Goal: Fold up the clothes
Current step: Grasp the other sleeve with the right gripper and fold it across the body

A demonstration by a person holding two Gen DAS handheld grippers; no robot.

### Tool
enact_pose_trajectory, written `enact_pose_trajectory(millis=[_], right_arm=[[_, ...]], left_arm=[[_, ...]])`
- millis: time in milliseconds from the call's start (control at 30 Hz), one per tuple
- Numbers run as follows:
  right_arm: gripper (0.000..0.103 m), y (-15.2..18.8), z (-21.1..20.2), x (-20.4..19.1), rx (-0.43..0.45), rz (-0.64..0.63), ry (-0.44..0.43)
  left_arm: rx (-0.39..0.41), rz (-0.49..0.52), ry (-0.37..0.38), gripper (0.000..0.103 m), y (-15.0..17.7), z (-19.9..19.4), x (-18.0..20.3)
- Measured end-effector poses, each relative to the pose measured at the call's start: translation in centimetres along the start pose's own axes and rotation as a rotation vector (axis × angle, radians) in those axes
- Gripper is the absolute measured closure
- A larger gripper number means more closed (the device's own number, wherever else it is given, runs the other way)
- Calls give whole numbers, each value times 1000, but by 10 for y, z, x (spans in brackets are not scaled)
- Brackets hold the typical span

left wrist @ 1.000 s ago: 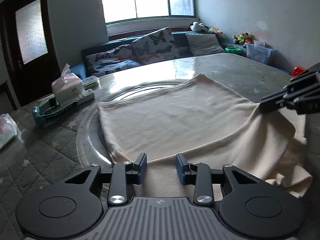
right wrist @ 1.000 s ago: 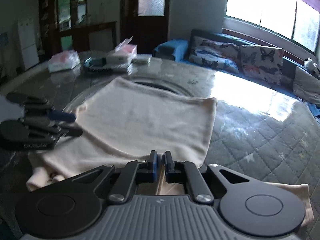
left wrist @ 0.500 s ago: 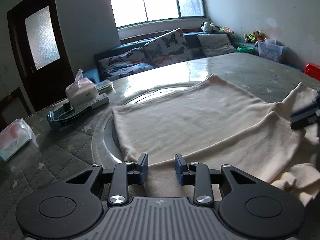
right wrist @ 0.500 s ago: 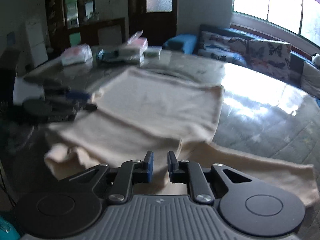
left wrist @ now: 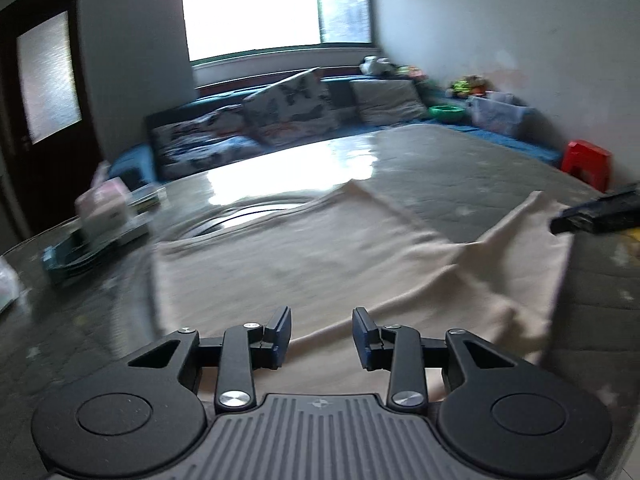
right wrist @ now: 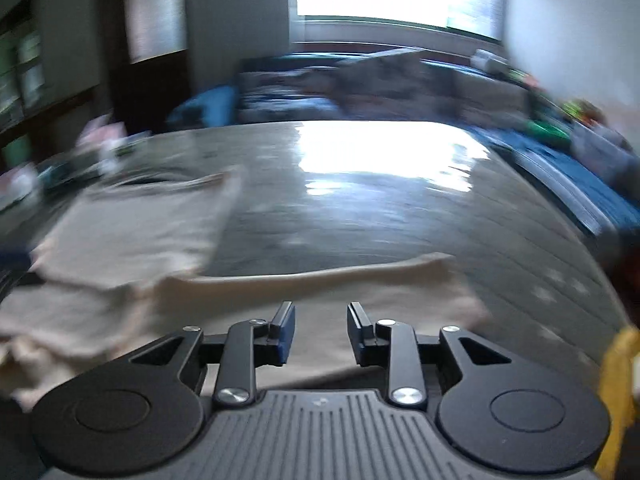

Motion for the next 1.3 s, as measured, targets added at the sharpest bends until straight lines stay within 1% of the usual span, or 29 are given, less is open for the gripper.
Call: enact_pose_trajectory(millis=[33,100,167,233,300,400,533,600,667,700,733,833,1000,1133,1300], right_arm=[[63,0,2,12,1,26,41],[62,1,6,36,4,78,122],[57,5,11,48,-4,120,141],[55,8,17,60,-13,163,159],[55,12,22,71,-21,206,177],[55,17,28,78,-18,246,166],[55,19,36,82,-15,270,154],[62,20,37,82,-5,263,149],[87,19,35,83,1,263,125],[92,18,34,84,2,278,103],[94,17,33,86,3,293,81],[95,13,23,85,34,303,45],[96,-6,-6,82,115,321,-35],[96,-22,-31,71,178,304,-102],[96,-56,-68,42,255,260,-226]], left_arm=[[0,10,19,66,-2,1,8],[-1,21,47,66,-4,3,20],[-3,33,73,66,-5,6,32],[-13,44,84,66,-5,10,42],[-20,56,91,66,-3,13,47],[-30,66,101,66,-2,18,53],[-38,72,102,66,-1,21,56],[-40,69,102,66,0,22,57],[-45,67,100,66,0,24,57],[-46,66,101,66,0,24,58],[-48,64,104,66,0,24,59],[-48,65,114,65,-1,23,61],[-41,81,135,64,-1,22,69],[-46,93,149,64,1,26,76],[-58,110,152,64,5,33,81]])
Point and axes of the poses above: each gripper's, at about its wrist camera, not at the fingertips, and z roughly the way its jaws point, x to its right, y to its underside, the point moved 5 cm from there along z, roughly the way its jaws point, and after that the axes turned 1 degree about -z, right-handed, at the moved point
